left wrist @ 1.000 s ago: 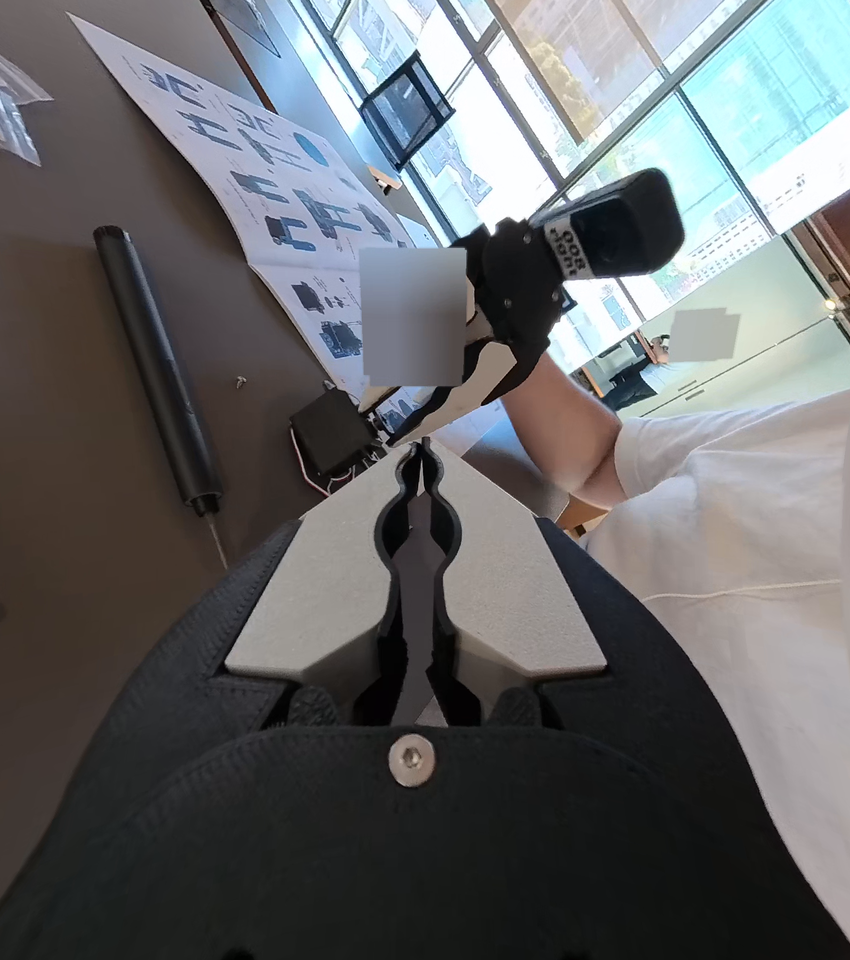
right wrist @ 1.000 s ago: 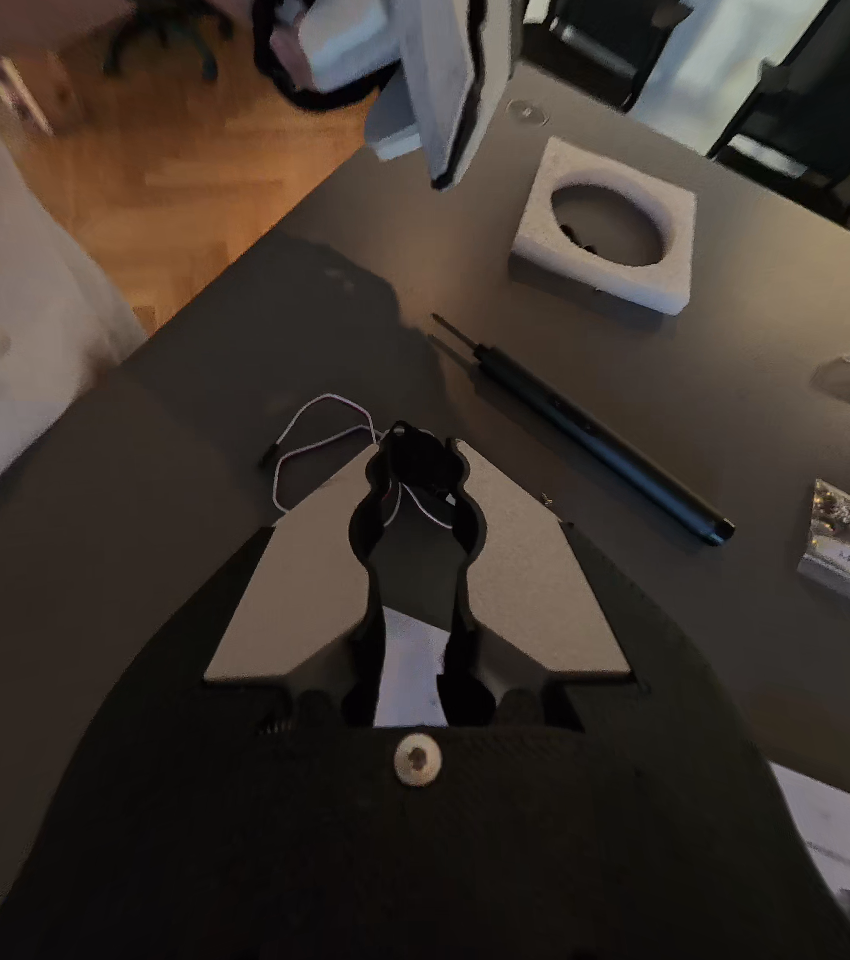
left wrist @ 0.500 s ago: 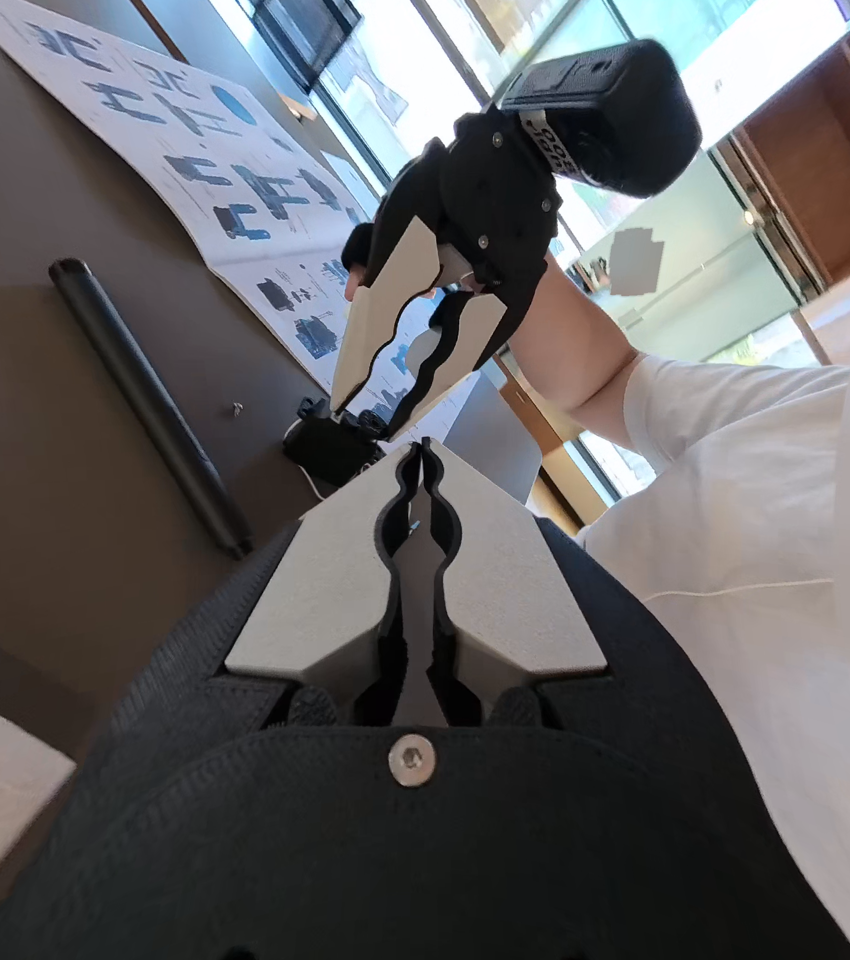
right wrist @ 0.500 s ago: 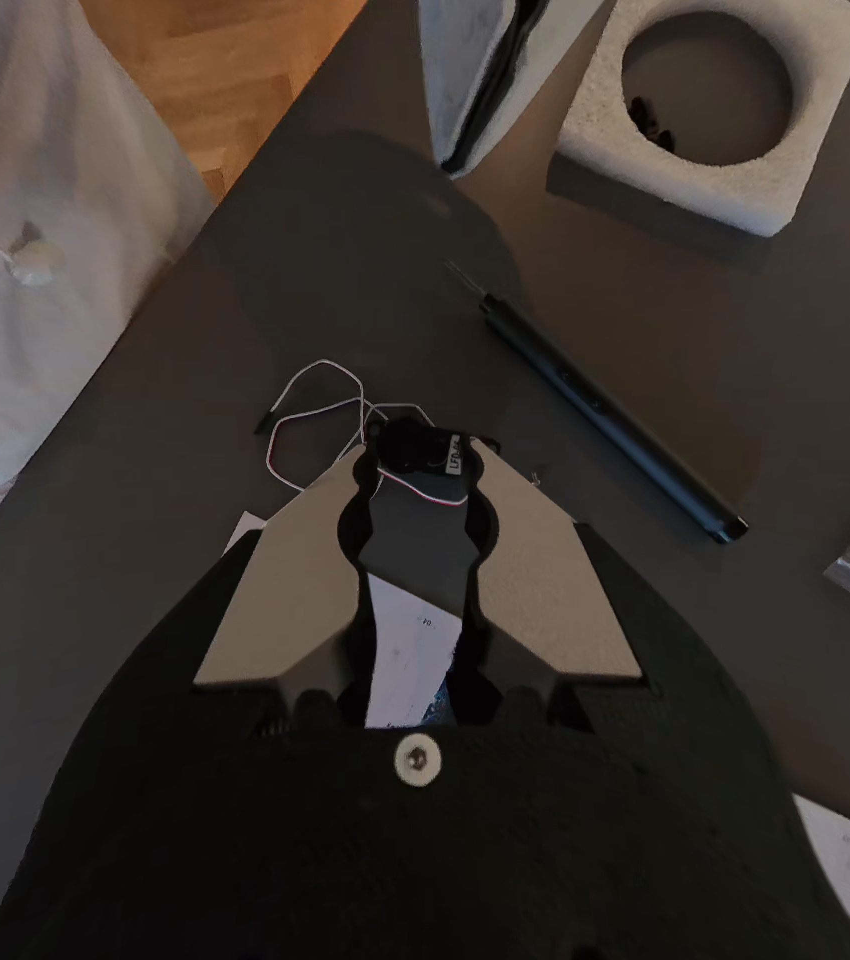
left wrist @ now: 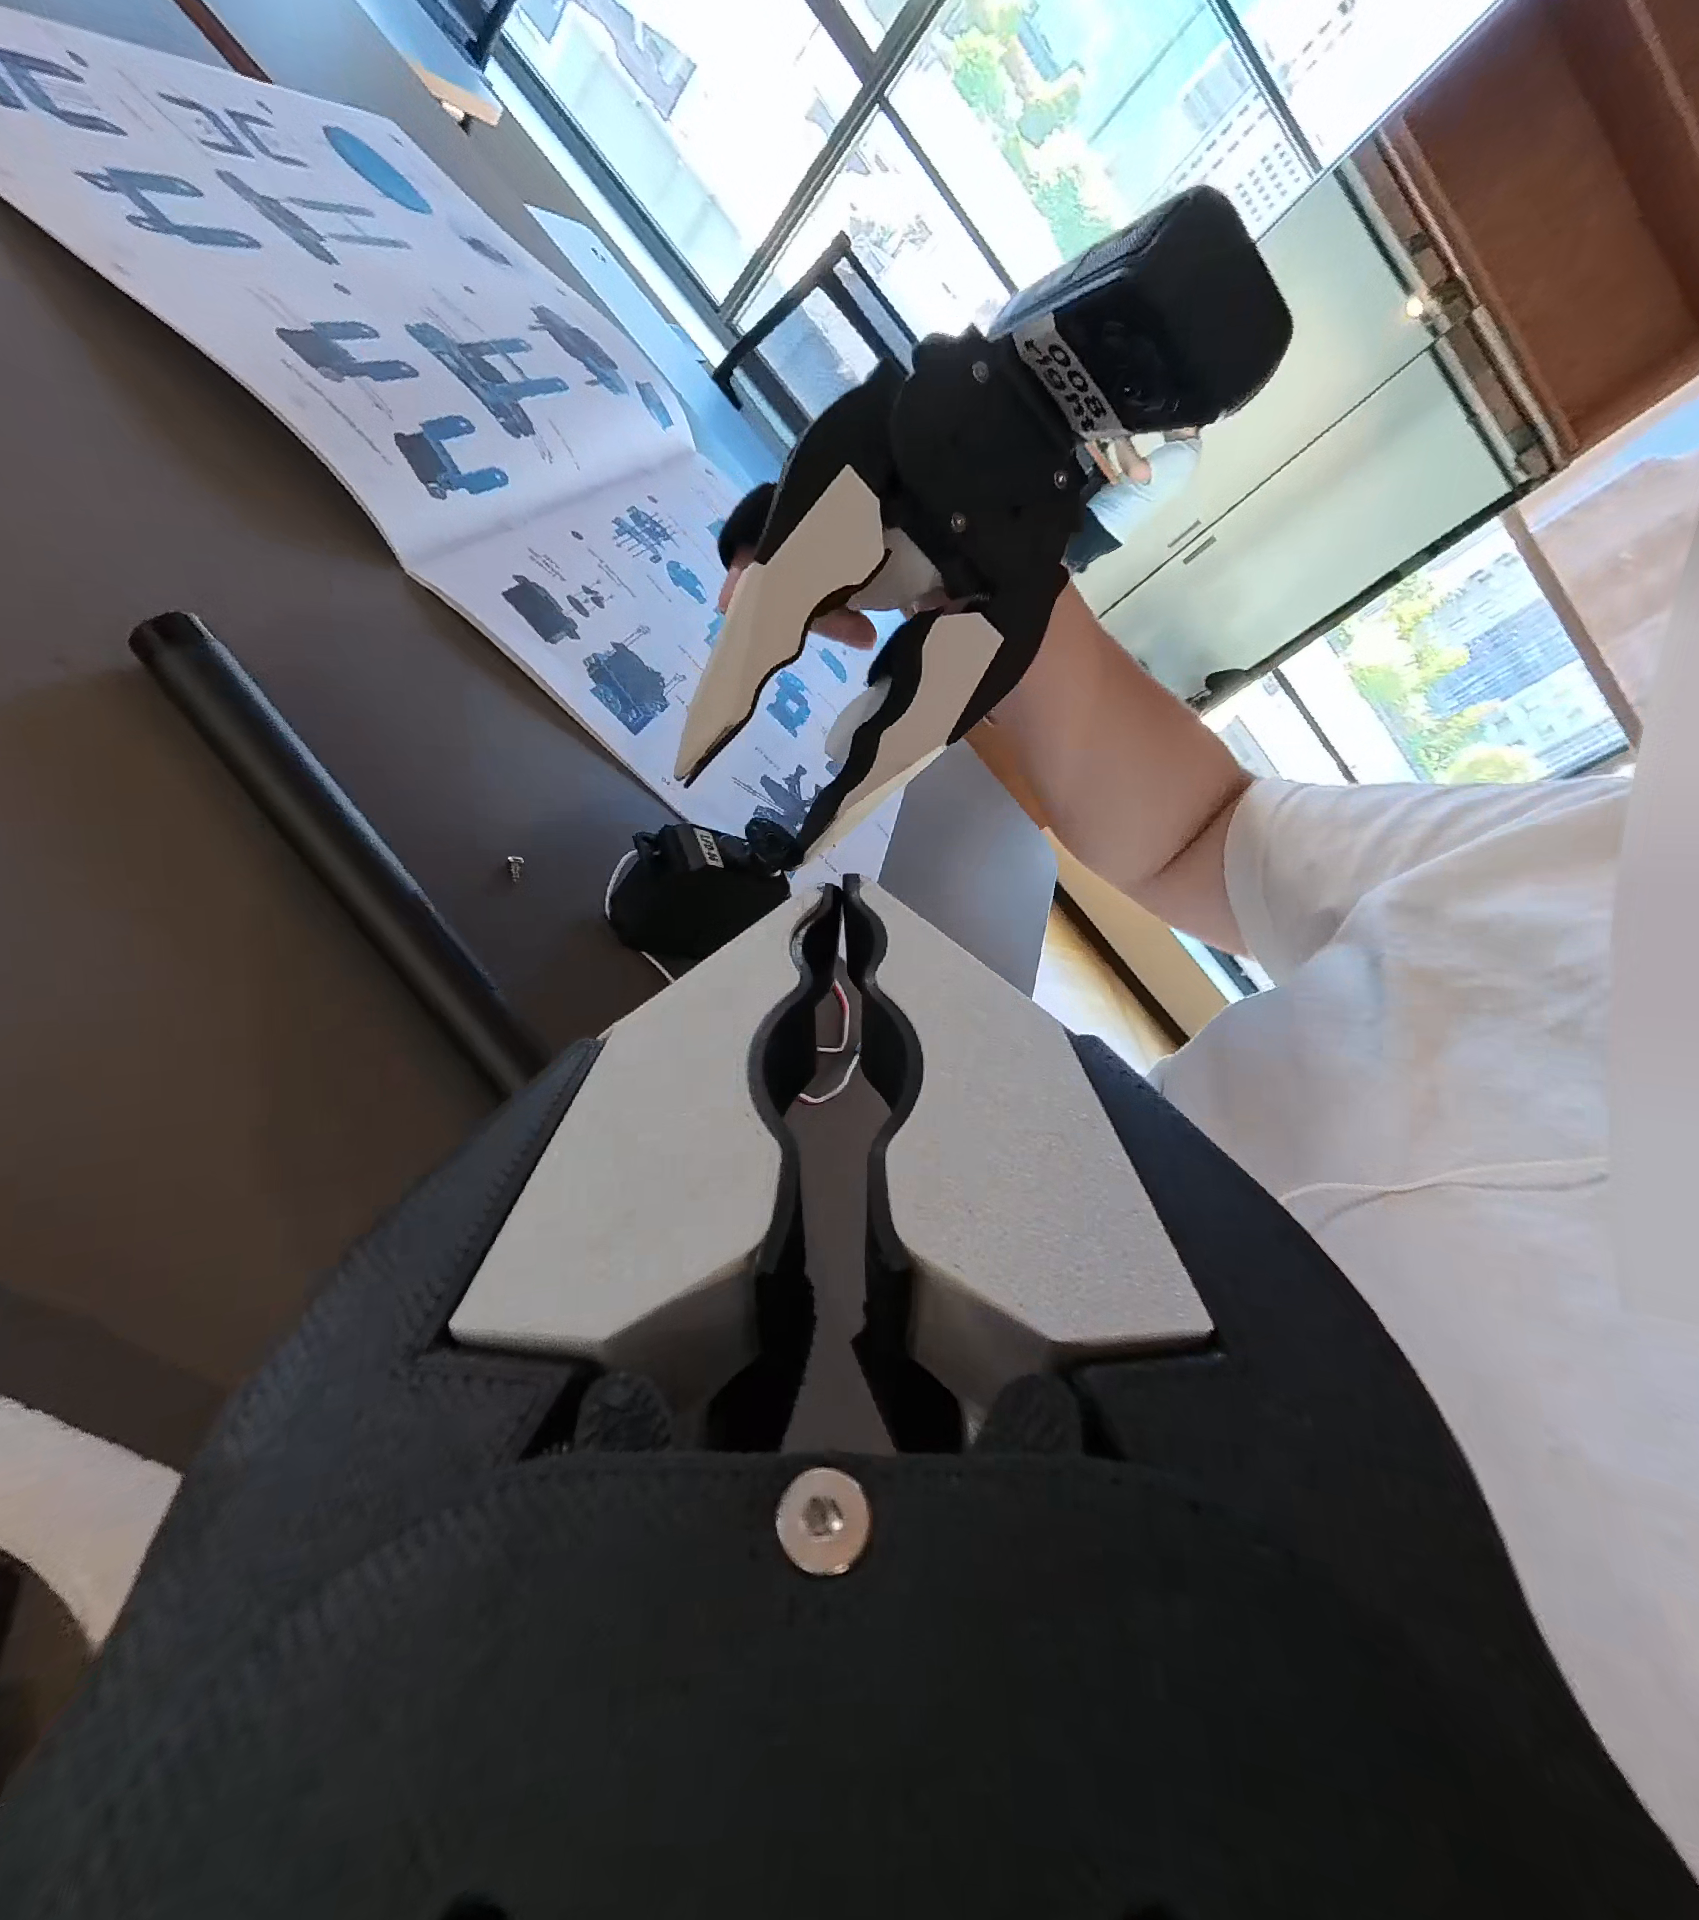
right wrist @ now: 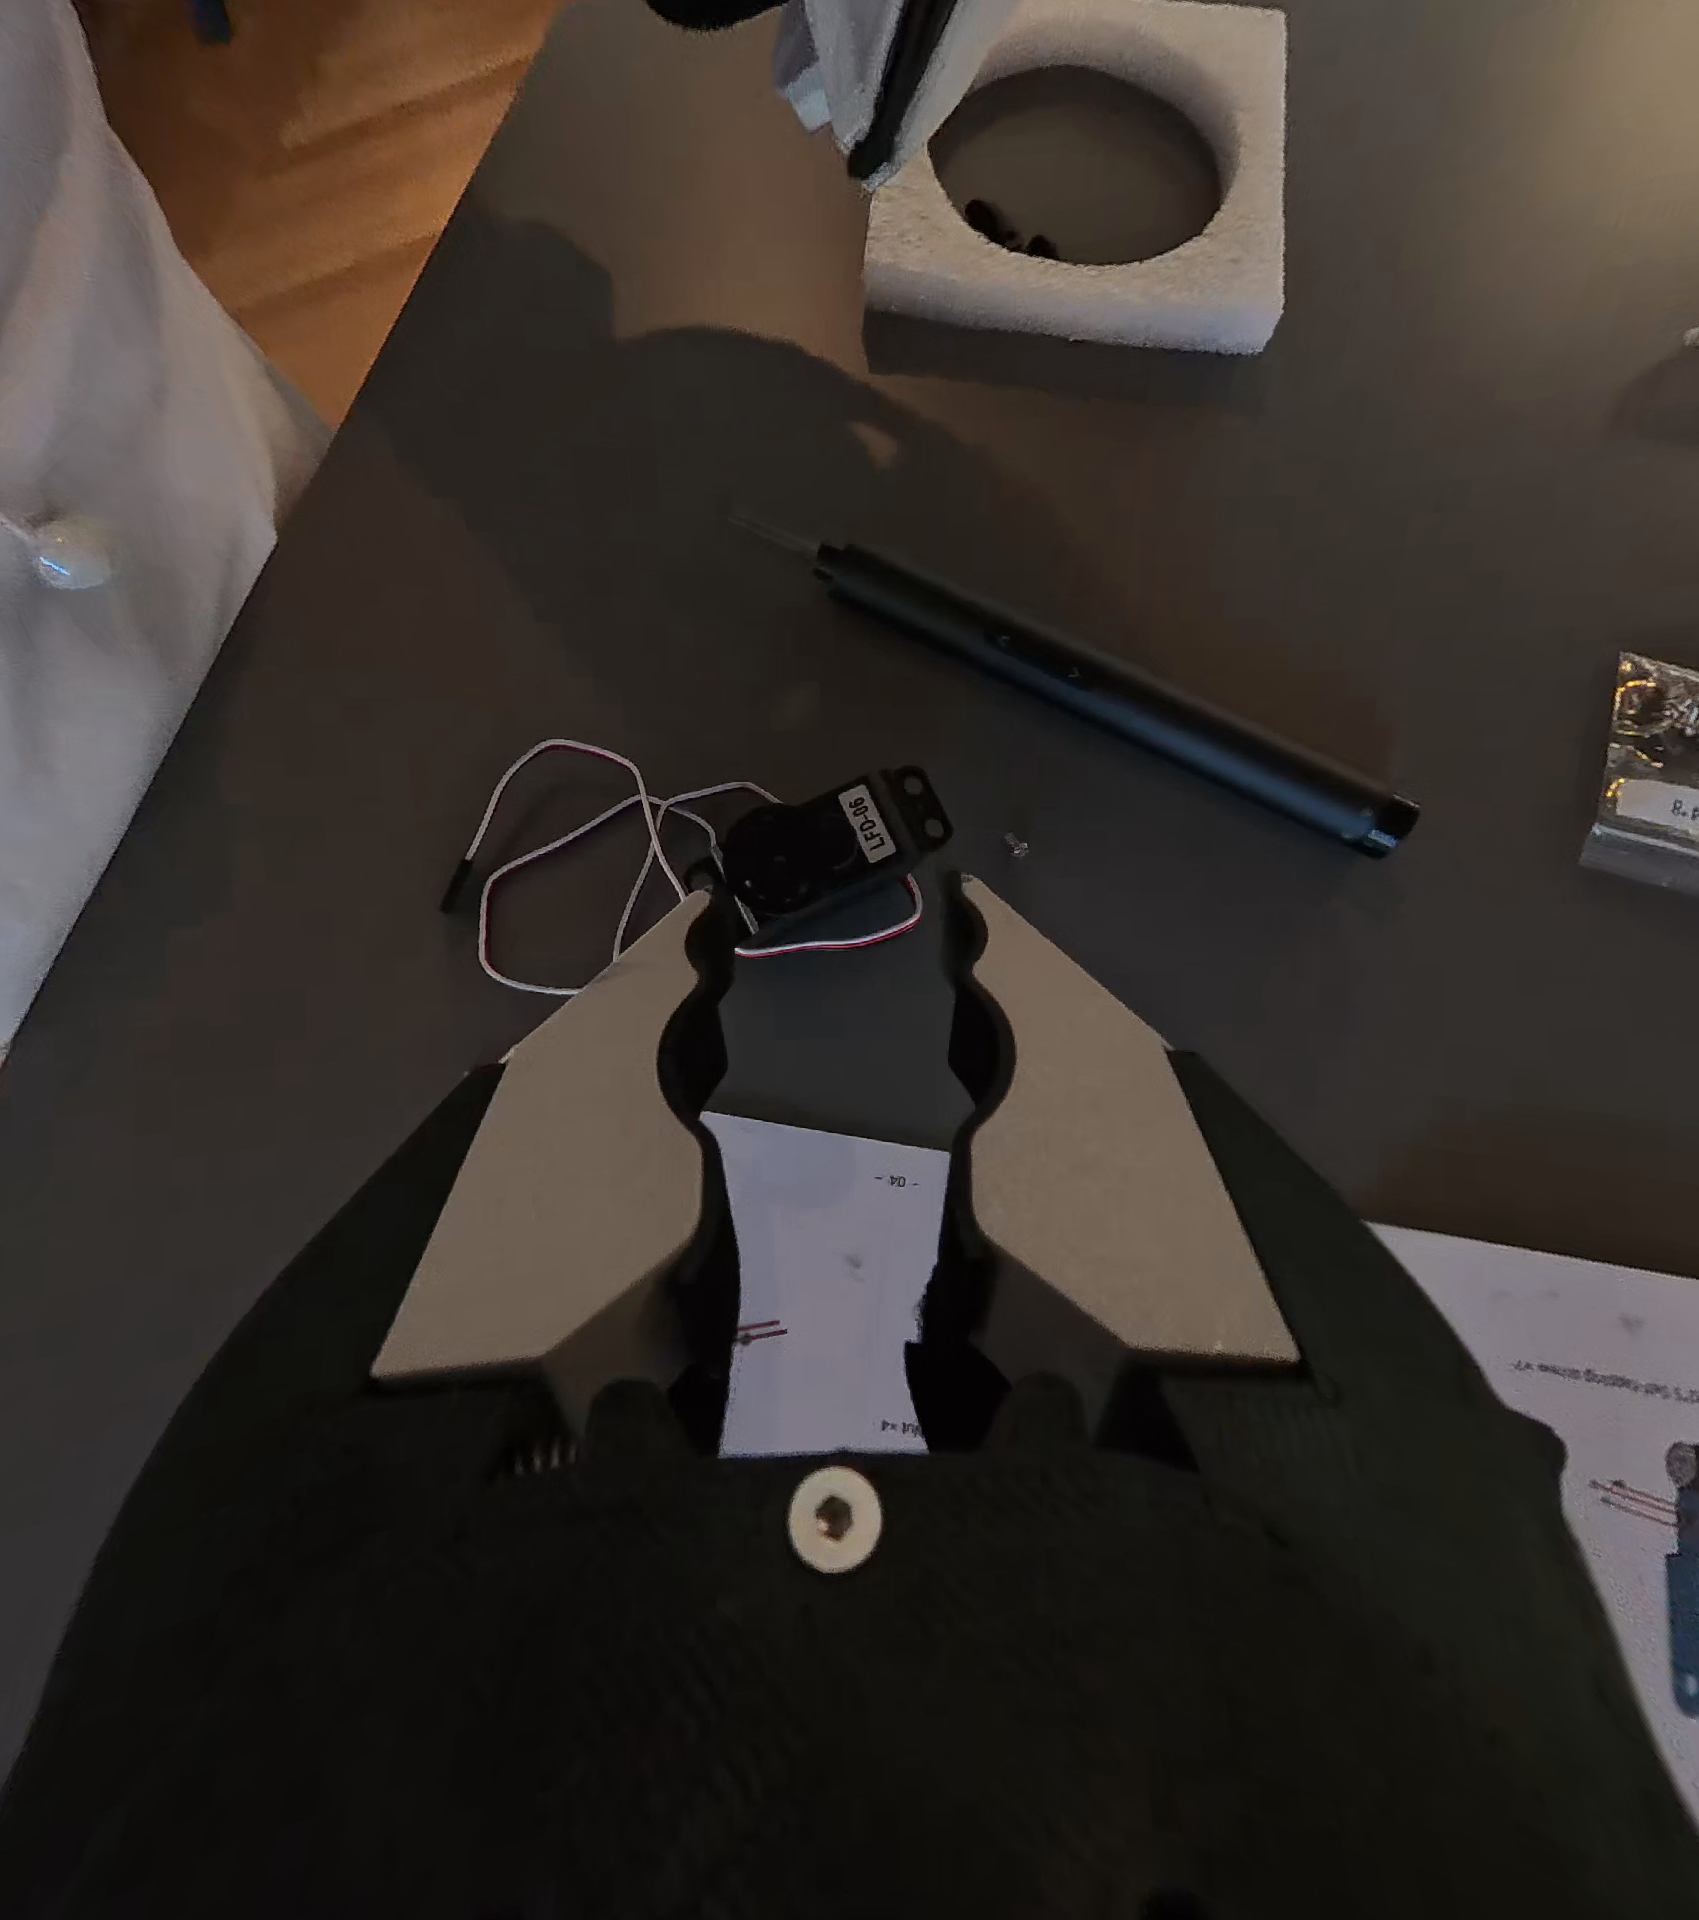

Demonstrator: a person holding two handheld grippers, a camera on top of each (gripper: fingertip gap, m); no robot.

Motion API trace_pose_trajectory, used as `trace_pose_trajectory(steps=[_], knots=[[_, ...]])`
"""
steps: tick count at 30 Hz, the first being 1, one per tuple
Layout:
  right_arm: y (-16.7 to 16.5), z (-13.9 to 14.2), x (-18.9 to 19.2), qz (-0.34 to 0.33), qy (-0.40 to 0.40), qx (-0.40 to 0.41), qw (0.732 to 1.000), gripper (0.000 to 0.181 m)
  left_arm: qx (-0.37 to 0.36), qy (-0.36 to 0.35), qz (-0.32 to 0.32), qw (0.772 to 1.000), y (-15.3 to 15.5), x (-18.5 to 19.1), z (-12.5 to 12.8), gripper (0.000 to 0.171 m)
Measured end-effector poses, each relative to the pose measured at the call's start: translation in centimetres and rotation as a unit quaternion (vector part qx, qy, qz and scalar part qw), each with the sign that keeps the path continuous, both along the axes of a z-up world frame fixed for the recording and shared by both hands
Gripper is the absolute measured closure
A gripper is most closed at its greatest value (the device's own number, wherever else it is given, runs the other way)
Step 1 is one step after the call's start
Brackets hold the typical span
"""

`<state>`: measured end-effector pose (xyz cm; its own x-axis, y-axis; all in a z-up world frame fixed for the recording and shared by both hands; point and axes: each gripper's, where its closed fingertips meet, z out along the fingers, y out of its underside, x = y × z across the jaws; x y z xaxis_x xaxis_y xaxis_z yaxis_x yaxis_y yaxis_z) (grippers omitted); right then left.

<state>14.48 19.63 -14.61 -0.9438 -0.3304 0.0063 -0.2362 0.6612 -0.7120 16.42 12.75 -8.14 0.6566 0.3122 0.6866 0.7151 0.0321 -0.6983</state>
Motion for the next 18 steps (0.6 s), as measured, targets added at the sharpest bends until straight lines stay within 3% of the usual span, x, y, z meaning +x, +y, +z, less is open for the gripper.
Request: trace_pose_trajectory(steps=[18], knots=[[1.6,-1.7,0.2,-0.065,-0.044,0.001,0.997,0.145,0.009,-0.003,-0.041,0.999,0.9,-1.6,0.0,0.171]])
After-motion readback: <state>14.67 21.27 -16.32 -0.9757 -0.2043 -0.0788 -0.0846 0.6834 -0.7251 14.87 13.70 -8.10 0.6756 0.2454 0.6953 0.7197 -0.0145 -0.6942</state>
